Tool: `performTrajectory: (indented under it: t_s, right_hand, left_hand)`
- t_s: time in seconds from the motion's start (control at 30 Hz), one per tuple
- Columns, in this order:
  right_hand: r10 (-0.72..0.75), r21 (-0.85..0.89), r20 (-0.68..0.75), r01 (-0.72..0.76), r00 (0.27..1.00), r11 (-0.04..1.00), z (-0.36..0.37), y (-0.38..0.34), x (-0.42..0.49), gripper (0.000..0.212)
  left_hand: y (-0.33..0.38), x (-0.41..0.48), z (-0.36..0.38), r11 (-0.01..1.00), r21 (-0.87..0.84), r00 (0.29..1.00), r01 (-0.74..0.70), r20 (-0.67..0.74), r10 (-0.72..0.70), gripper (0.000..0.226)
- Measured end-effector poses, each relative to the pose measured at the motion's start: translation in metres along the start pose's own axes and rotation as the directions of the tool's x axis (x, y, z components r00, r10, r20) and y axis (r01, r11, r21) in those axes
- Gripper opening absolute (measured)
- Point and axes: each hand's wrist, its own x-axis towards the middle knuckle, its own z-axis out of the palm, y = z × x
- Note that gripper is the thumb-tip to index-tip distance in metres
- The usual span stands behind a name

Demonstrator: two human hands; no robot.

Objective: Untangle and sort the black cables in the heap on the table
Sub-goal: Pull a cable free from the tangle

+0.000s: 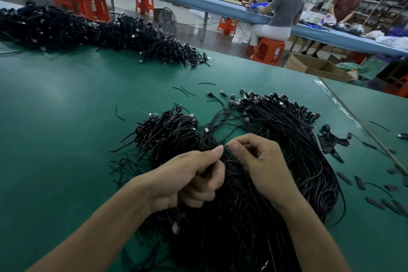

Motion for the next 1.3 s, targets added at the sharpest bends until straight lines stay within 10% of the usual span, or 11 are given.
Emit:
performTrajectory:
  t_s: [0.27,0.4,0.53,0.83,1.1,1.3]
  right_hand:
    - [0.085,-0.219,0.324,-0.013,0.942,0.976,0.019,-0.012,-0.02,0.024]
    - [0.084,-0.364,0.352,0.053,0.932,0.93,0.017,-0.025,-0.024,0.025]
    - [-0.015,-0.367,0.277,0.12,0.961,0.922,0.006,-0.042,-0.022,0.021]
    - [-0.103,-0.121,0.014,0.104,0.995,0.987,0.003,-0.036,0.0,0.008]
    - [0.156,-0.15,0.162,-0.132,0.974,0.98,0.01,-0.02,-0.014,0.027]
    - [0.148,-0.434,0.303,-0.002,0.941,0.901,0.012,-0.034,-0.022,0.024]
  left_hand:
    - [0.013,0.014,0.005,0.772,-0.369,0.833,-0.518,-0.424,0.356,0.036]
    - [-0.003,0.021,-0.003,0.784,0.01,0.668,-0.62,-0.517,0.535,0.03]
    - [-0.008,0.019,-0.013,0.663,0.66,0.498,-0.352,-0.468,0.73,0.026]
    - [-0.01,0.001,0.018,0.945,0.3,0.934,-0.13,-0.282,0.218,0.076]
    - [0.009,0.004,0.013,0.824,-0.305,0.807,-0.478,-0.523,0.275,0.054]
    - [-0.004,0.02,0.03,0.858,0.169,0.67,-0.484,-0.558,0.489,0.047]
